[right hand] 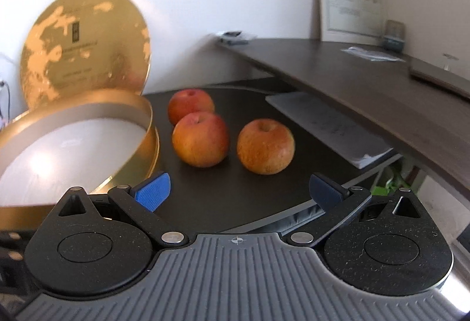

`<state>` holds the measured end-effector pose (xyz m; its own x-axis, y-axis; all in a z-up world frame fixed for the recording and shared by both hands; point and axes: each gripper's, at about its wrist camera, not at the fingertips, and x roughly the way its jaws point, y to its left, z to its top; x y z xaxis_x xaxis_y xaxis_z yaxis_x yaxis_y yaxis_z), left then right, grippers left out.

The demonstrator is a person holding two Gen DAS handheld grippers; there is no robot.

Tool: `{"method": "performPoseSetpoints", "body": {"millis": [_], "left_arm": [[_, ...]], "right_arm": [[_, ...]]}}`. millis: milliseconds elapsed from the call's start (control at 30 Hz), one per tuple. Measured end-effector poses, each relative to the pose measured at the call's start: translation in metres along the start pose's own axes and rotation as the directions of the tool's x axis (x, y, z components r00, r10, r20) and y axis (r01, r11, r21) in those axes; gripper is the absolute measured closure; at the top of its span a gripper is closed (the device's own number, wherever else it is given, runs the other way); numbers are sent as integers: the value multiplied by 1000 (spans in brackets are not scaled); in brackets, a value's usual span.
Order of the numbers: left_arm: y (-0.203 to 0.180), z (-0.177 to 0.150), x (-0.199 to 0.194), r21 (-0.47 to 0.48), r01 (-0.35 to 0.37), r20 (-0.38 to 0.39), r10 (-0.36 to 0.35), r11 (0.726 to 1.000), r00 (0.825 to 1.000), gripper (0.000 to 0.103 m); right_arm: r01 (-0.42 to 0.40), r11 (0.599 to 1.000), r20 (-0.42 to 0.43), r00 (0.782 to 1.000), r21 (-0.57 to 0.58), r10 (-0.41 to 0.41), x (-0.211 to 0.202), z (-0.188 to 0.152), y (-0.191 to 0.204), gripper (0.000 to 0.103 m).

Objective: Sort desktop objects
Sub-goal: 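Move the right tool toward the red apples beside the box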

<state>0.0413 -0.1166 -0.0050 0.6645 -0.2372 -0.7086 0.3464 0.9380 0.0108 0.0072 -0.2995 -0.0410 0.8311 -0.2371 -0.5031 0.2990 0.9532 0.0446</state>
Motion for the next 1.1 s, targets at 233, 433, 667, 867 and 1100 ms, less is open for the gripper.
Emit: {"method": "performPoseSetpoints", "body": {"millis": [233, 433, 667, 867, 1100], "left_arm": [[-6, 8, 6, -7, 16, 21, -16, 1000, 1000, 1], [-20, 20, 16, 38, 18, 2, -18, 999, 1000, 1], [-26, 30, 22, 48, 46, 12, -47, 998, 999, 2], [-25, 37, 28, 7, 33, 76, -34, 999, 997, 2], [-41, 41, 37, 76, 59, 77, -65, 995, 995, 1]], "right_arm": [[-256, 967, -103, 962, -13, 253, 33, -7, -6, 0], [-56, 996, 32, 998, -63, 58, 37, -5, -14, 0], [3, 999, 20, 1000, -47, -2, 65, 9, -40, 2], [34, 995, 49, 998, -93, -29, 92, 13, -44, 2], [32, 995, 24, 999, -100, -30, 124, 19, -51, 2]]}}
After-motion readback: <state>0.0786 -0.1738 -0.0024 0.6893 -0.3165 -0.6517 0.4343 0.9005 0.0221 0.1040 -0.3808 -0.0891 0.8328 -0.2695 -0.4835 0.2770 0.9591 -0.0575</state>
